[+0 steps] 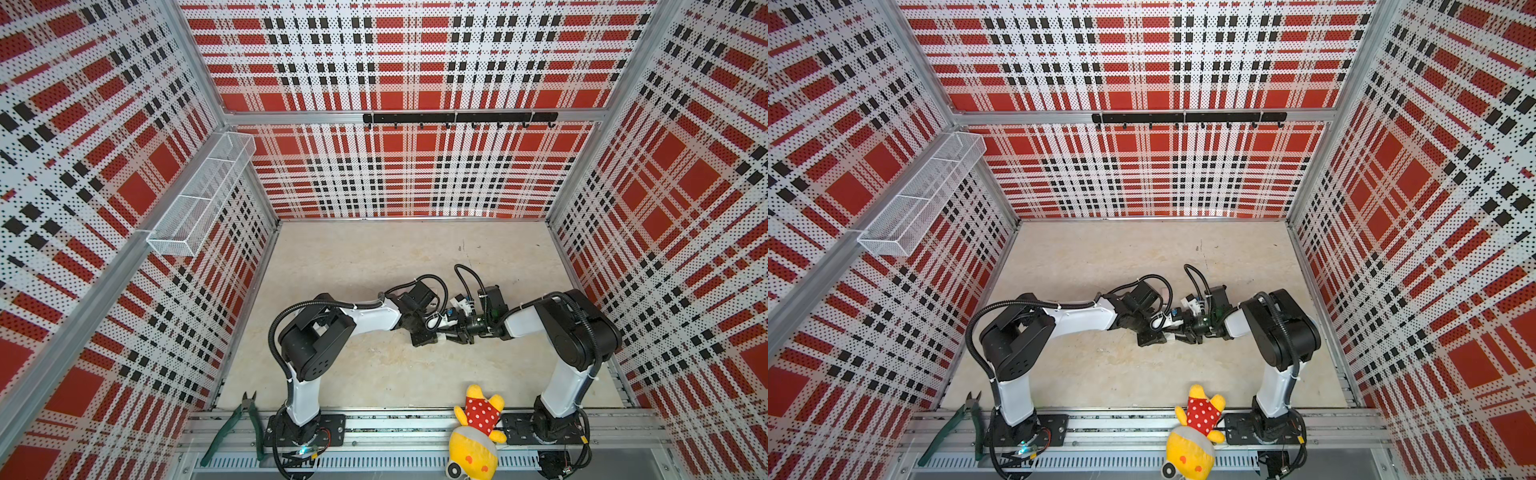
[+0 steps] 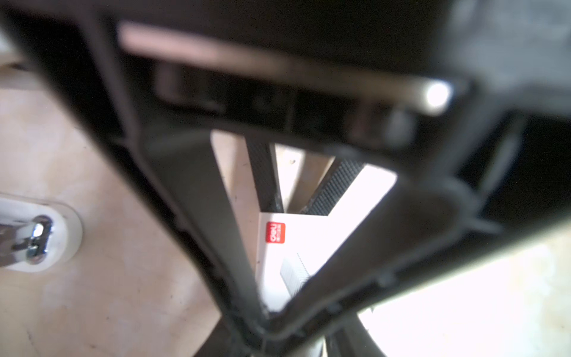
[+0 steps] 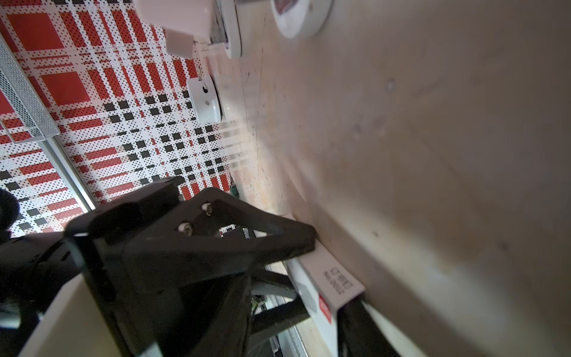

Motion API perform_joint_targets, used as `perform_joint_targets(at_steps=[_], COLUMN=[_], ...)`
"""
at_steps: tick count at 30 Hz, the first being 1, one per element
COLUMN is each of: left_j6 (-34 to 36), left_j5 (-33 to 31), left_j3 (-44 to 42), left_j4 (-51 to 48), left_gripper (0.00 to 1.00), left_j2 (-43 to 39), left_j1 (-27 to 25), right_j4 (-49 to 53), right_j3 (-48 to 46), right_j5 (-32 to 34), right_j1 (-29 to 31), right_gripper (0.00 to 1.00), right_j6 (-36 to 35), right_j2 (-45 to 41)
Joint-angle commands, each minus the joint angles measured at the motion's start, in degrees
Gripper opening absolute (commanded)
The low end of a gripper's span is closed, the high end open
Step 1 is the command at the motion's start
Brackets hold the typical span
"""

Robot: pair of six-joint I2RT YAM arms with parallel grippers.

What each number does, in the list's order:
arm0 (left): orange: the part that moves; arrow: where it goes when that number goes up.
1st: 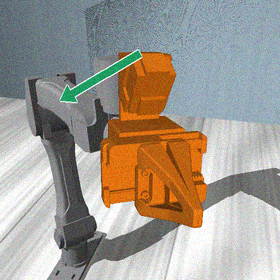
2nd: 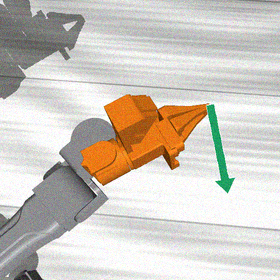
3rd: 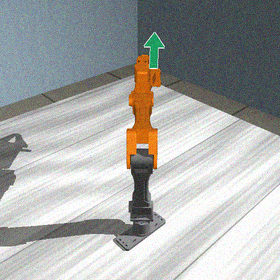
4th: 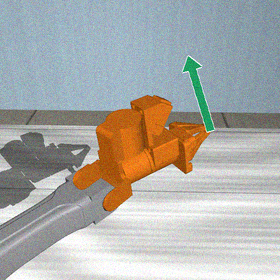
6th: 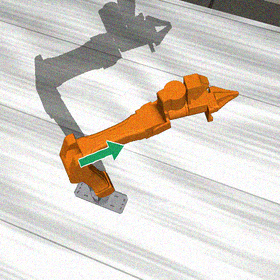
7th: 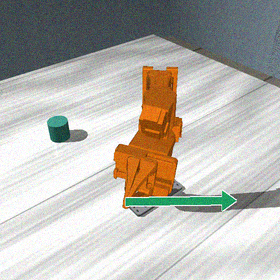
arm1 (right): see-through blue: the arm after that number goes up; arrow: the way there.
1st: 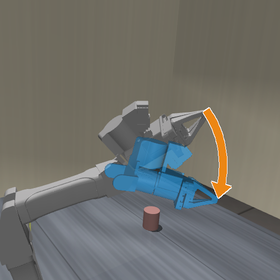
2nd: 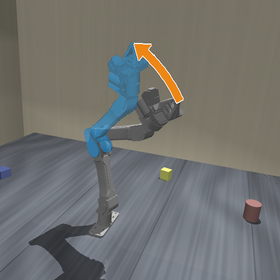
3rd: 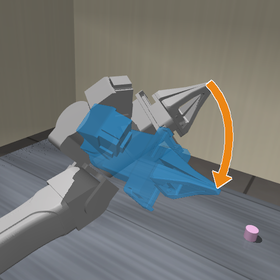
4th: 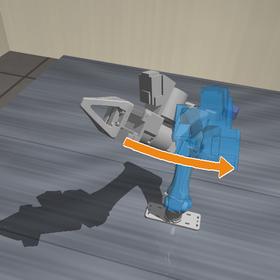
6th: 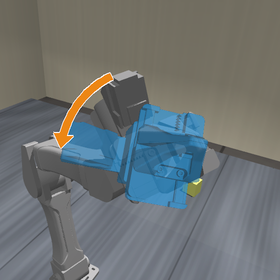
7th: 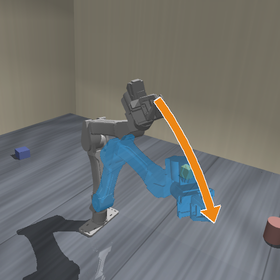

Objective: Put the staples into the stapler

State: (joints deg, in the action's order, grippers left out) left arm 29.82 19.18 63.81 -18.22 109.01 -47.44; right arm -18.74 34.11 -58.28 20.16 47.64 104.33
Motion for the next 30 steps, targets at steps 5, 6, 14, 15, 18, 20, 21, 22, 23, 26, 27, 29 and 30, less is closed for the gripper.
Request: perform_joint_targets(at_steps=[5,6,14,15,18,20,21,22,23,26,27,29,30], left_j6=[-0.6,-0.5,1.3,1.5,3.0,3.0,1.9,0.7,-0.7,-6.4,-8.0,-13.2,-15.2], left_j5=[1.7,1.8,1.8,1.7,0.6,-0.3,-0.2,0.1,1.7,3.4,3.8,2.8,3.1], left_j3=[1.1,1.2,0.8,0.5,-0.6,-0.5,0.0,1.0,2.0,3.7,4.2,4.6,4.6], left_j4=[-3.2,-3.8,-9.4,-9.9,-10.3,-10.6,-11.0,-12.1,-13.0,-13.8,-14.2,-14.5,-14.9], left_gripper=[0.57,0.60,0.71,0.72,0.74,0.74,0.74,0.73,0.71,0.69,0.68,0.67,0.66], left_j2=[-2.1,-2.7,-9.6,-10.5,-11.5,-10.5,-9.7,-8.9,-8.2,-7.0,-6.7,-6.5,-6.6], left_j1=[0.6,0.7,2.5,3.0,3.7,3.7,4.0,4.3,5.1,6.8,7.2,7.7,7.9], right_j4=[0.5,0.9,3.8,4.1,4.9,5.1,5.2,5.5,5.6,5.6,5.6,5.6,5.7], right_j3=[1.2,1.4,2.7,2.7,2.8,3.0,2.9,3.0,3.0,2.8,2.8,2.6,2.5], right_j5=[1.8,1.9,3.3,3.3,3.3,3.3,3.4,3.5,3.6,4.0,4.0,4.2,4.4], right_j1=[0.5,0.5,0.4,0.3,0.3,0.4,0.4,0.2,0.2,0.3,0.2,0.2,0.2], right_gripper=[0.47,0.48,0.51,0.51,0.52,0.52,0.53,0.53,0.53,0.53,0.53,0.52,0.52], right_j6=[-1.5,-1.6,-3.1,-3.2,-3.9,-4.1,-4.2,-4.3,-4.4,-4.5,-4.5,-4.6,-4.6], right_j2=[0.2,0.2,-0.5,-0.7,-0.9,-0.9,-0.9,-0.9,-1.0,-1.6,-1.7,-2.0,-2.1])
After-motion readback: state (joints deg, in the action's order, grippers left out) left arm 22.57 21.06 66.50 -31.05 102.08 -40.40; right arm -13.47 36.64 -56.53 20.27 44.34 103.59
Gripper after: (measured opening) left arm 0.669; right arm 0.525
